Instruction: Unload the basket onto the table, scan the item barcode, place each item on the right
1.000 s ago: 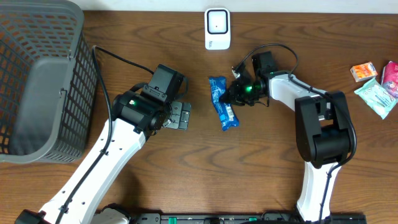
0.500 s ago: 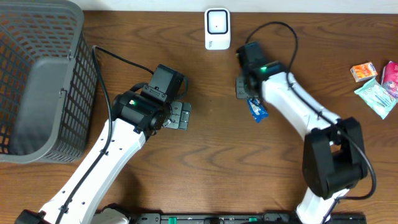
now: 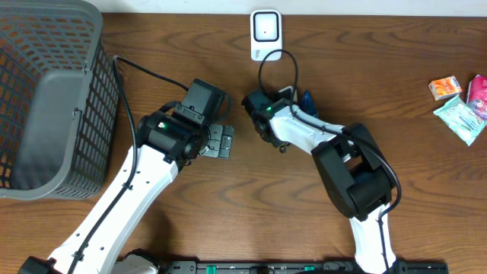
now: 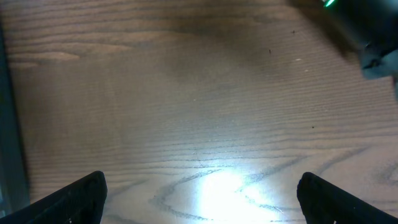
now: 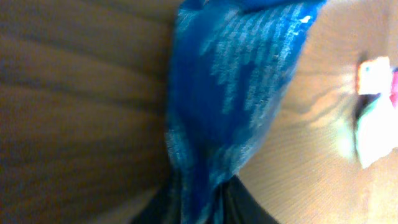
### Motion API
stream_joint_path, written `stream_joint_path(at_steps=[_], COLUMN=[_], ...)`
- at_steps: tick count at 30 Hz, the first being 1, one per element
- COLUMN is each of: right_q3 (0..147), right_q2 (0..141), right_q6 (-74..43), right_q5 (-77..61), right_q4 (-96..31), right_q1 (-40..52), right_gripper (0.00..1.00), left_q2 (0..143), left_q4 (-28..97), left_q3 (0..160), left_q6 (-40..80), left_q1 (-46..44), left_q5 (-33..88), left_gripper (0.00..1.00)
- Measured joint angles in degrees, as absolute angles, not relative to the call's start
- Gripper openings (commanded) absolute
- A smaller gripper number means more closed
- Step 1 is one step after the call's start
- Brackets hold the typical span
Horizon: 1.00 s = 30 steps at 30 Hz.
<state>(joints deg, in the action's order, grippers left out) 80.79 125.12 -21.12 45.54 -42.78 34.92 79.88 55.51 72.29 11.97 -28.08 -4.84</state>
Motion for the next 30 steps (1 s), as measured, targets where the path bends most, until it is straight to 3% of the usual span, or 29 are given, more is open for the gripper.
stream_joint_path(at_steps=[1, 2, 11, 15, 16, 20, 24, 30], right_q3=[81.32, 82.30, 100.12, 105.65, 105.86, 106.15, 106.15, 105.21], right_q2=[125.12, 125.10, 125.21, 125.23, 125.21, 125.21, 125.21, 125.21], right_q6=[-21.87, -21.93, -22.50, -22.70, -22.65, -20.43, -15.49, -12.10], right_q5=[45.21, 44.51, 33.52, 29.67, 29.36, 25.82, 17.67, 5.82], right_q4=[-43.29, -43.59, -56.34, -65.19, -66.52, -72.31, -72.99, -71.31], right_q1=[35.73, 36.32, 35.70, 29.08, 27.90, 20.86, 15.57, 12.86], right_gripper=[0.52, 0.60, 0.58, 0.30, 0.27, 0.24, 0.09, 0.07], left_q2=[79.88, 79.88, 79.88, 79.88, 79.88, 79.88, 79.88, 79.88], left_q4=[55.51, 55.51, 55.46, 55.48, 55.51, 55.51, 55.53, 55.53], left_q3=[72.29, 72.29, 72.29, 72.29, 72.29, 72.29, 72.29, 72.29], left_q6=[11.97, 11.97, 11.97, 11.97, 11.97, 11.97, 11.97, 11.97], left_q1=[-28.08, -28.08, -28.08, -28.08, -28.08, -28.08, -28.08, -28.08], left_q5=[-4.84, -4.84, -4.84, -4.84, -4.84, -4.84, -4.84, -4.84], left_gripper=[0.98, 0.98, 0.98, 0.98, 0.98, 0.98, 0.98, 0.98])
